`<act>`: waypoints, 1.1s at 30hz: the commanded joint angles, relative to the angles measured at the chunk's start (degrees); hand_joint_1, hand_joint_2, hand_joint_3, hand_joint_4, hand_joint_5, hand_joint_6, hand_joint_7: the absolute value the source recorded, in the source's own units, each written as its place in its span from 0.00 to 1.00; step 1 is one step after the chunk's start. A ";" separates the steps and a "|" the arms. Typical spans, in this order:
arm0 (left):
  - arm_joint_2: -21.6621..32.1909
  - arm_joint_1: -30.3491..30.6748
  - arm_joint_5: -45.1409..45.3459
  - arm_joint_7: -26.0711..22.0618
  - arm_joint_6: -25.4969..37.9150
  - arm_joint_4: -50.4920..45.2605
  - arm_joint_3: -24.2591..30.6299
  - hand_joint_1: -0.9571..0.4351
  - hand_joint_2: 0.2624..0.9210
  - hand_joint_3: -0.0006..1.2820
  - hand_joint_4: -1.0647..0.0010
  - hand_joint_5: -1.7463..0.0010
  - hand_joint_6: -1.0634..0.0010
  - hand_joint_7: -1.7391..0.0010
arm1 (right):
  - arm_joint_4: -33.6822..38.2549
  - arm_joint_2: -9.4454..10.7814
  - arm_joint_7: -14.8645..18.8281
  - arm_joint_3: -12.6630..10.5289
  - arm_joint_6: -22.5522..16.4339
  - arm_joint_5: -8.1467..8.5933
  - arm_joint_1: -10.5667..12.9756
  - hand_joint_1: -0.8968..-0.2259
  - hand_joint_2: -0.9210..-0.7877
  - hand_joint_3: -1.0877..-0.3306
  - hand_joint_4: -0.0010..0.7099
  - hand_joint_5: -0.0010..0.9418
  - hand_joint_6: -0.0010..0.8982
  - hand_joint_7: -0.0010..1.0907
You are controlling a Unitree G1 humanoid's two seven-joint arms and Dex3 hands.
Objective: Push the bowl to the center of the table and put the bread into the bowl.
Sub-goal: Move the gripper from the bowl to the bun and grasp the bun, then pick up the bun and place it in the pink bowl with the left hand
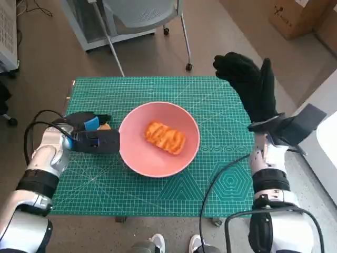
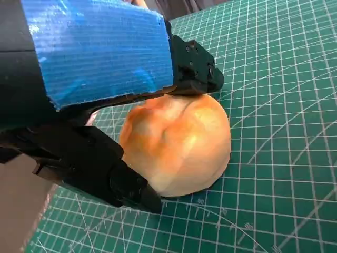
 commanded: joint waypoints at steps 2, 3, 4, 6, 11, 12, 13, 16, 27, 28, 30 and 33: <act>-0.33 -0.16 1.83 5.34 -1.71 3.92 -1.81 0.73 0.92 0.03 0.50 0.95 0.47 0.96 | 0.23 -0.08 -0.38 0.01 0.03 -0.10 1.32 0.32 0.00 0.61 0.28 0.00 0.38 0.01; -0.26 -0.17 2.24 6.62 -2.21 4.34 -2.16 0.73 0.92 0.03 0.47 0.95 0.45 0.95 | 0.22 -0.09 -0.34 -0.01 0.01 -0.07 1.37 0.32 0.00 0.61 0.28 0.00 0.38 0.01; -0.21 -0.22 2.50 7.56 -2.62 4.74 -2.42 0.72 0.95 0.04 0.38 0.93 0.38 0.93 | 0.20 -0.08 -0.32 -0.02 0.00 -0.05 1.41 0.32 0.00 0.61 0.27 0.00 0.38 0.01; -0.02 -0.26 3.07 9.93 -3.55 5.44 -3.00 0.72 0.98 0.05 0.34 0.79 0.34 0.81 | 0.20 -0.14 -0.20 -0.09 -0.04 0.03 1.51 0.32 0.00 0.61 0.27 0.00 0.38 0.01; 0.91 0.27 3.31 12.79 -4.86 4.55 -2.95 0.69 1.00 0.06 0.39 0.35 0.39 0.42 | 0.05 -0.15 -0.10 -0.18 -0.02 0.18 1.67 0.33 0.00 0.61 0.27 0.00 0.38 0.01; 1.16 0.41 3.29 12.90 -4.92 4.03 -2.83 0.69 1.00 0.06 0.39 0.34 0.39 0.40 | 0.01 -0.15 -0.04 -0.22 -0.01 0.24 1.70 0.33 0.00 0.61 0.27 0.00 0.38 0.01; 1.62 0.63 3.22 12.56 -4.80 2.83 -2.59 0.69 1.00 0.06 0.39 0.32 0.38 0.39 | 0.04 -0.16 0.00 -0.26 0.01 0.28 1.71 0.32 0.00 0.61 0.27 0.00 0.38 0.01; 2.75 1.21 2.87 11.07 -4.15 -0.65 -1.86 0.69 1.00 0.06 0.39 0.30 0.39 0.37 | 0.15 -0.17 -0.02 -0.35 0.13 0.33 1.68 0.32 0.00 0.61 0.27 0.00 0.38 0.01; 9.69 6.81 -1.39 -0.58 2.36 -29.42 8.20 0.69 1.00 0.06 0.39 0.30 0.39 0.35 | 0.07 0.35 -0.27 -0.26 0.33 0.22 1.52 0.34 0.00 0.61 0.26 0.00 0.38 0.00; 10.13 7.25 -1.62 -0.96 2.48 -31.58 9.09 0.69 1.00 0.06 0.38 0.31 0.39 0.35 | 0.14 0.36 -0.27 -0.27 0.49 0.24 1.40 0.34 0.00 0.61 0.26 0.00 0.38 0.00; 11.03 8.09 -2.15 -1.14 2.00 -35.63 11.00 0.69 1.00 0.06 0.38 0.31 0.39 0.34 | 0.16 0.44 -0.19 -0.28 0.76 0.31 1.27 0.34 0.00 0.61 0.26 0.00 0.38 0.00; 11.54 8.57 -2.88 -1.17 1.27 -41.77 13.78 0.69 1.00 0.04 0.38 0.34 0.36 0.33 | 0.24 0.41 -0.06 -0.24 0.89 0.29 1.08 0.33 0.00 0.61 0.26 0.00 0.38 0.00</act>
